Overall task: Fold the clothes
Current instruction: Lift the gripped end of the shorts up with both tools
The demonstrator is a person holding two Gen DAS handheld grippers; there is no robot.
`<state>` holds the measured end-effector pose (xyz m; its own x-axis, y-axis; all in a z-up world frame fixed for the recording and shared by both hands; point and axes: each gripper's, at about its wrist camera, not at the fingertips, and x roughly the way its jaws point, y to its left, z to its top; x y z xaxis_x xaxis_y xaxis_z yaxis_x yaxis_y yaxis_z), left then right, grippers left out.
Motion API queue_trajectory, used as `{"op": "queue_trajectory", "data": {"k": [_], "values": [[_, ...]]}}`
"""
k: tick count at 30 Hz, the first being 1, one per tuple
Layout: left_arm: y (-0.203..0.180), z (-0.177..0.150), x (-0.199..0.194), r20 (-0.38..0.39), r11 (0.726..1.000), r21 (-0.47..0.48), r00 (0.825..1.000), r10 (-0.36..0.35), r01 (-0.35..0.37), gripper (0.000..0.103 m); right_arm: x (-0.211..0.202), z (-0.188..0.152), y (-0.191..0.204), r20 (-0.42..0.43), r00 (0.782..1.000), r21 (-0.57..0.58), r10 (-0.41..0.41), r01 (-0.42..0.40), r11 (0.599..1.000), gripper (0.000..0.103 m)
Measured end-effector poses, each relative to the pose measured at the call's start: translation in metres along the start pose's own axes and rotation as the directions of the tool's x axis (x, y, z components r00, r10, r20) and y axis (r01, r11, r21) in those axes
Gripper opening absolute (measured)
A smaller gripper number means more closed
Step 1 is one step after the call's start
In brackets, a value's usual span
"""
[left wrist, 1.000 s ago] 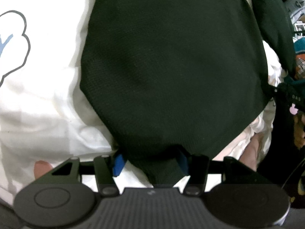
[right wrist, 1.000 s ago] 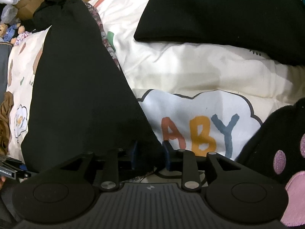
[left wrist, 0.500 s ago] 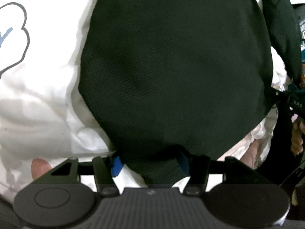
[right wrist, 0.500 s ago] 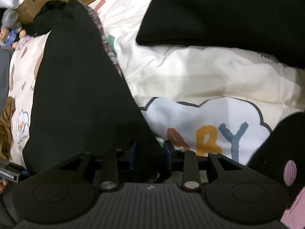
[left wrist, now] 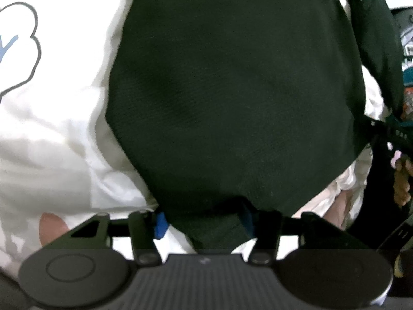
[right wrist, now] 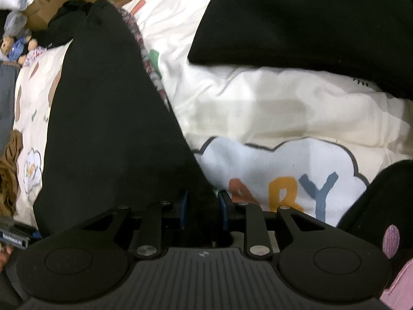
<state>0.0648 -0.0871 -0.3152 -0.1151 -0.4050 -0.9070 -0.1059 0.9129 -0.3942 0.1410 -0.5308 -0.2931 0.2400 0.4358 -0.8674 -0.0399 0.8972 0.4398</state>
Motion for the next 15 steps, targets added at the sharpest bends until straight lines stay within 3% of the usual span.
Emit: {"op": "queue_trajectory", "data": {"k": [6, 8, 9, 10, 11, 13, 15], "values": [[0.007, -0.006, -0.002, 0.022, 1.0, -0.013, 1.0, -0.017, 0.018, 0.057, 0.001, 0.002, -0.001, -0.017, 1.0, -0.002, 0.012, -0.012, 1.0, 0.028], [0.006, -0.01, -0.003, 0.029, 1.0, 0.005, 1.0, -0.011, 0.011, 0.055, 0.0, 0.002, -0.002, -0.025, 1.0, -0.015, 0.018, -0.018, 1.0, 0.025], [0.006, -0.012, -0.004, 0.031, 1.0, 0.015, 0.999, -0.01, 0.01, 0.054, 0.0, 0.002, -0.002, -0.028, 0.999, -0.022, 0.021, -0.022, 1.0, 0.016], [0.007, -0.013, -0.005, 0.031, 1.0, 0.02, 0.999, -0.016, 0.015, 0.046, 0.001, 0.001, -0.003, -0.033, 0.999, -0.031, 0.023, -0.024, 0.999, 0.011], [0.009, -0.014, -0.006, 0.029, 0.999, 0.017, 0.999, -0.03, 0.029, 0.034, -0.001, 0.0, -0.001, -0.033, 0.999, -0.043, 0.023, -0.024, 0.999, 0.01], [0.012, -0.014, -0.006, 0.024, 0.998, 0.007, 0.998, -0.064, 0.064, 0.02, -0.005, -0.002, 0.003, -0.034, 0.999, -0.067, 0.022, -0.024, 0.997, 0.008], [0.016, -0.013, -0.008, 0.022, 0.995, -0.008, 0.995, -0.099, 0.099, 0.018, -0.016, -0.002, 0.004, -0.02, 0.999, -0.078, 0.031, -0.032, 0.996, 0.007]]}}
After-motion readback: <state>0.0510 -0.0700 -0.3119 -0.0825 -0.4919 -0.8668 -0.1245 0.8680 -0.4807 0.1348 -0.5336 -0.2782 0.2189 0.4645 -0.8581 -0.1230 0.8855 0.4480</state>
